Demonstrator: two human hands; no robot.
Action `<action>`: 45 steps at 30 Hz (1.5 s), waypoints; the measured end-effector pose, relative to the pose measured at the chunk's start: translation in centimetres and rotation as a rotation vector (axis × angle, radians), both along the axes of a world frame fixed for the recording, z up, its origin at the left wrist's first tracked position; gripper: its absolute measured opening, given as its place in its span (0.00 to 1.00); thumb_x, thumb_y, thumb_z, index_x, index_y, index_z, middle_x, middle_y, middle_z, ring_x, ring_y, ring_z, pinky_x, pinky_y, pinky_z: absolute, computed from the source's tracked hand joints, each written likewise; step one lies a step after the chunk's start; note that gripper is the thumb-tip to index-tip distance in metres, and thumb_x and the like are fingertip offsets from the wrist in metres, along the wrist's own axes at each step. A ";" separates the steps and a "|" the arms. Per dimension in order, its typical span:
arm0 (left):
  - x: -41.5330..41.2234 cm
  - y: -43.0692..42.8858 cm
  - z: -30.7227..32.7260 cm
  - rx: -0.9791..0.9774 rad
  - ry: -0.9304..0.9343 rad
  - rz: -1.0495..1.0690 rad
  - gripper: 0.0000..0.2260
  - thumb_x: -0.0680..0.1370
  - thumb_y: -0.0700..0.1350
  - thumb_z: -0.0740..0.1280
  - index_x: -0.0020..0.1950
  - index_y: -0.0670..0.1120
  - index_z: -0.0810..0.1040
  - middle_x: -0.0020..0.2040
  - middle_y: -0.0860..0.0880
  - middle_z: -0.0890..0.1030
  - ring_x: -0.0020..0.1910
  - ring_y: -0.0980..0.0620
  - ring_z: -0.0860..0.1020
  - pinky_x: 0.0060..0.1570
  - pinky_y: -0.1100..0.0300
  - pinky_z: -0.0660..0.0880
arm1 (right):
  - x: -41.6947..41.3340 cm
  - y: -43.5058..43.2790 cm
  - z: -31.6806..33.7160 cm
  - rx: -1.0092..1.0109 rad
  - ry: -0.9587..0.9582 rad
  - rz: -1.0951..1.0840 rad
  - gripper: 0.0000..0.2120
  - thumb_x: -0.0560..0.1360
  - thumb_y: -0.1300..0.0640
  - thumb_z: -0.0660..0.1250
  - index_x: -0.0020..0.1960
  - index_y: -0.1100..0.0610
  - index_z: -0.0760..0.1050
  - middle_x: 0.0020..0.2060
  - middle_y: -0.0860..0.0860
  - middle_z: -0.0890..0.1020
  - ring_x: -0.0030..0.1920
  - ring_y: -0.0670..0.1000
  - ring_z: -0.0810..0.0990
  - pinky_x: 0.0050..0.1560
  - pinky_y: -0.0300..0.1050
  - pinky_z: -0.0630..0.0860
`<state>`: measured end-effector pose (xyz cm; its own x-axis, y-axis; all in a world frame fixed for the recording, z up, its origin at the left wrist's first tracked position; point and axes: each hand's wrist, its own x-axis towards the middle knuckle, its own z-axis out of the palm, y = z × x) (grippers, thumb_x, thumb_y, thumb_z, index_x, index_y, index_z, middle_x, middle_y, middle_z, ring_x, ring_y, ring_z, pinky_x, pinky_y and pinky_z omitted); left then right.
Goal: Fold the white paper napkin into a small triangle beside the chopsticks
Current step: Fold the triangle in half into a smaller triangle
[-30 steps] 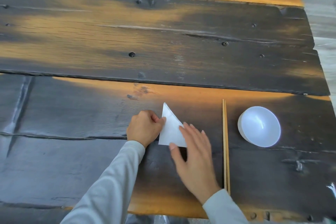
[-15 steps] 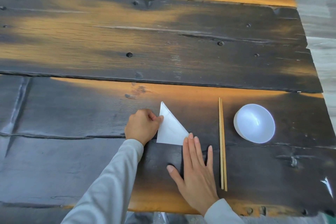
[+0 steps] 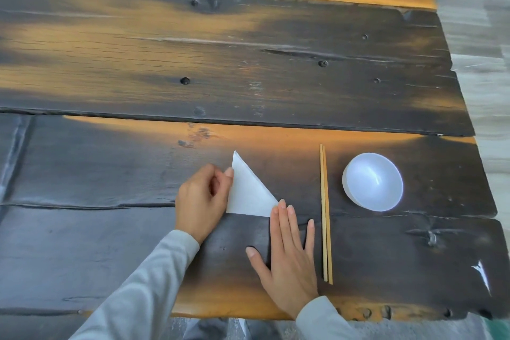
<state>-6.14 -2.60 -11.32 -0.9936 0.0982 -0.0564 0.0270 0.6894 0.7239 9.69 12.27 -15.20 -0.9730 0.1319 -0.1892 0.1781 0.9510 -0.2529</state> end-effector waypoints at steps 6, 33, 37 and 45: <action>7.5 0.8 -1.0 -0.333 0.276 -0.715 0.27 0.85 0.58 0.50 0.77 0.43 0.66 0.79 0.47 0.66 0.78 0.47 0.63 0.74 0.44 0.58 | 0.0 0.0 -0.2 0.022 0.003 0.016 0.37 0.81 0.40 0.55 0.83 0.59 0.53 0.83 0.54 0.52 0.83 0.54 0.48 0.79 0.65 0.43; 9.1 -3.2 -3.4 -0.530 0.127 -0.608 0.31 0.83 0.63 0.48 0.80 0.45 0.59 0.82 0.50 0.58 0.80 0.52 0.57 0.76 0.37 0.52 | 0.1 -0.1 -0.8 0.037 0.025 -0.011 0.42 0.80 0.31 0.54 0.82 0.58 0.55 0.83 0.53 0.55 0.83 0.52 0.50 0.80 0.64 0.44; 9.1 -3.4 -3.7 -0.554 0.136 -0.624 0.30 0.84 0.61 0.48 0.81 0.44 0.58 0.82 0.49 0.58 0.80 0.51 0.56 0.76 0.36 0.53 | 0.1 -0.2 -0.3 0.034 0.066 -0.026 0.41 0.79 0.33 0.57 0.82 0.59 0.57 0.82 0.54 0.57 0.82 0.53 0.51 0.79 0.65 0.44; 9.1 -3.3 -4.0 -0.586 0.101 -0.612 0.26 0.85 0.53 0.44 0.81 0.45 0.58 0.82 0.48 0.57 0.81 0.48 0.54 0.74 0.35 0.56 | -1.7 -3.8 0.7 -0.038 0.119 0.144 0.30 0.79 0.54 0.56 0.81 0.59 0.59 0.81 0.54 0.59 0.81 0.55 0.57 0.74 0.69 0.50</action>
